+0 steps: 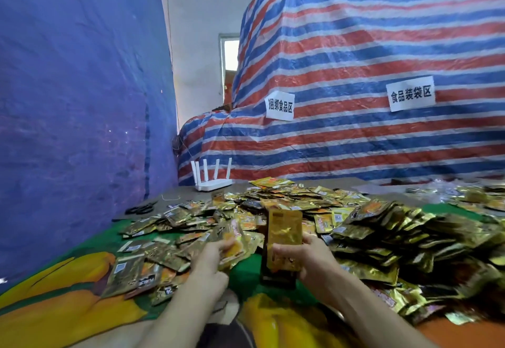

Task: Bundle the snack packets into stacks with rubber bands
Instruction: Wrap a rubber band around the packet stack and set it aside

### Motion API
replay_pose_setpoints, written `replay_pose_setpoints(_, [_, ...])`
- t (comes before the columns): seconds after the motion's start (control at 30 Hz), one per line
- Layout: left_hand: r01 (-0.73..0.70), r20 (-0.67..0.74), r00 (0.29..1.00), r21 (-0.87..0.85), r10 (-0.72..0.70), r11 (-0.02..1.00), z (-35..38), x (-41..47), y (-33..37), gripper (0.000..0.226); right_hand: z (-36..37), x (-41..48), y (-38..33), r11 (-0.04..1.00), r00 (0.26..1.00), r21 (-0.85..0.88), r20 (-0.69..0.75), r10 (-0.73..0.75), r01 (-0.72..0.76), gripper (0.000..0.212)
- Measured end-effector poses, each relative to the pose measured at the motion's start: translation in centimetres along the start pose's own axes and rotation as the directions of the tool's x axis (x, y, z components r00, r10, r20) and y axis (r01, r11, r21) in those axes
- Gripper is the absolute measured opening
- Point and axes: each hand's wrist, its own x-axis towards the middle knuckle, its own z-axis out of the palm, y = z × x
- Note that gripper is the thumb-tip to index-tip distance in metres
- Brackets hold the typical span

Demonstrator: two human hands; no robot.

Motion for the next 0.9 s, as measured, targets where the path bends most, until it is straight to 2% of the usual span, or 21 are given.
replay_pose_setpoints(0.07, [0.011, 0.023, 1.0, 0.045, -0.012, 0.999, 0.2, 0.4, -2.1, 0.032, 0.0, 0.0, 0.2, 1.0, 1.0, -0.025, -0.013, -0.012, 0.012, 0.033])
replay_pose_setpoints(0.13, [-0.073, 0.028, 0.997, 0.144, 0.07, 0.987, 0.9, 0.5, -3.1, 0.033, 0.0, 0.2, 0.2, 0.999, 0.998, -0.044, -0.062, -0.022, 0.02, 0.022])
replay_pose_setpoints(0.17, [-0.108, 0.032, 0.994, 0.186, 0.104, 0.977, 1.2, 0.5, -3.4, 0.036, 0.0, 0.3, 0.3, 0.999, 0.995, -0.046, -0.096, -0.011, 0.006, 0.021])
replay_pose_setpoints(0.23, [-0.147, 0.125, 0.985, 0.249, 0.119, 0.957, 1.7, -0.4, -3.6, 0.05, 0.2, 0.2, 0.2, 0.999, 0.99, -0.026, -0.136, 0.039, -0.043, 0.023])
replay_pose_setpoints(0.33, [-0.227, 0.199, 0.967, 0.385, 0.16, 0.894, 1.9, -0.9, -4.2, 0.08, 0.2, 0.0, 0.1, 0.995, 0.991, -0.06, -0.114, 0.072, -0.079, 0.028])
replay_pose_setpoints(0.4, [-0.294, 0.193, 0.954, 0.471, 0.229, 0.831, 1.8, -0.6, -4.8, 0.077, 0.3, -0.1, 0.1, 0.995, 0.993, -0.093, -0.112, 0.035, -0.045, 0.028])
replay_pose_setpoints(0.47, [-0.341, 0.169, 0.94, 0.482, 0.296, 0.807, 1.6, -0.4, -4.8, 0.067, 0.2, -0.1, 0.1, 0.995, 0.995, -0.099, -0.101, -0.012, 0.002, 0.031])
replay_pose_setpoints(0.57, [-0.376, 0.122, 0.924, 0.462, 0.362, 0.803, 1.1, -0.3, -4.1, 0.074, -0.1, 0.0, 0.3, 0.995, 0.994, -0.091, -0.092, -0.059, 0.051, 0.036])
replay_pose_setpoints(0.7, [-0.495, 0.195, 0.865, 0.492, 0.463, 0.716, 1.1, -0.9, -3.9, 0.066, 0.0, 0.3, 0.7, 0.988, 0.984, -0.071, -0.103, -0.143, 0.136, 0.041])
replay_pose_setpoints(0.8, [-0.519, 0.323, 0.853, 0.451, 0.41, 0.726, 1.8, -1.8, -4.5, 0.069, 0.8, 0.5, 1.5, 0.985, 0.979, -0.041, -0.11, -0.17, 0.166, 0.04])
replay_pose_setpoints(0.9, [-0.491, 0.44, 0.838, 0.347, 0.323, 0.799, 2.1, -2.1, -5.2, 0.089, 1.2, 0.5, 2.2, 0.984, 0.98, -0.008, -0.096, -0.176, 0.176, 0.044])
